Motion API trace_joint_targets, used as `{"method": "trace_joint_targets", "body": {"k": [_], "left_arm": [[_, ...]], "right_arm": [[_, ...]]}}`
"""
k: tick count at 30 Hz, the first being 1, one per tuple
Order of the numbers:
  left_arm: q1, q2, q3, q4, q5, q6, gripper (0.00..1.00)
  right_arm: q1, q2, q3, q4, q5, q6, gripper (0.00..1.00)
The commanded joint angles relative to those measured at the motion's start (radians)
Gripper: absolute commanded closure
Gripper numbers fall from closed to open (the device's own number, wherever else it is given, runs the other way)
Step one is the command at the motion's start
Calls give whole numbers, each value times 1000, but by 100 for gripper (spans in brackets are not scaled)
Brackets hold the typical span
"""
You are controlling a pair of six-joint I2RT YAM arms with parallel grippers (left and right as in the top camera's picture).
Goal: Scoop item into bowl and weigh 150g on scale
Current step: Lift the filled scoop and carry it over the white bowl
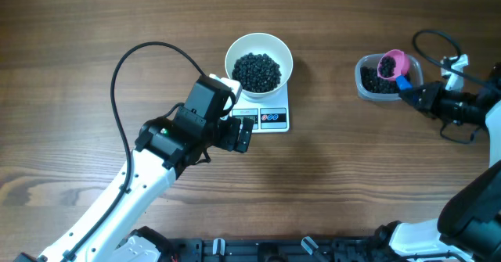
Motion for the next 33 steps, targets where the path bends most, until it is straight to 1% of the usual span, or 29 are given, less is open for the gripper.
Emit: {"method": "trace_joint_targets", "body": {"k": [1, 3, 6, 9, 14, 16, 20, 22, 25, 27, 31, 33], "left_arm": [[8, 0, -12, 3, 8, 13, 0], [8, 0, -12, 3, 8, 13, 0], [8, 0, -12, 3, 8, 13, 0], [8, 0, -12, 3, 8, 13, 0], [8, 0, -12, 3, 8, 13, 0], [8, 0, -12, 3, 8, 13, 0], [8, 0, -12, 3, 8, 13, 0], [8, 0, -12, 3, 8, 13, 0], [8, 0, -12, 3, 8, 13, 0], [8, 0, -12, 3, 8, 13, 0], [8, 0, -12, 3, 8, 13, 0], [8, 0, -12, 3, 8, 13, 0]], "right_arm": [[-6, 4, 4, 0, -182, 31, 96], [-6, 4, 4, 1, -364, 44, 96], [-3, 4, 4, 4, -443, 61, 96], [19, 4, 4, 23, -457, 129, 96], [126, 4, 4, 49, -457, 151, 96], [205, 4, 4, 146, -456, 258, 96], [330, 5, 4, 381, -455, 405, 96], [398, 5, 4, 548, -424, 511, 96], [475, 5, 4, 716, -337, 606, 96], [522, 5, 4, 766, -303, 608, 96], [616, 5, 4, 768, -179, 624, 96], [666, 5, 4, 768, -75, 617, 96]]}}
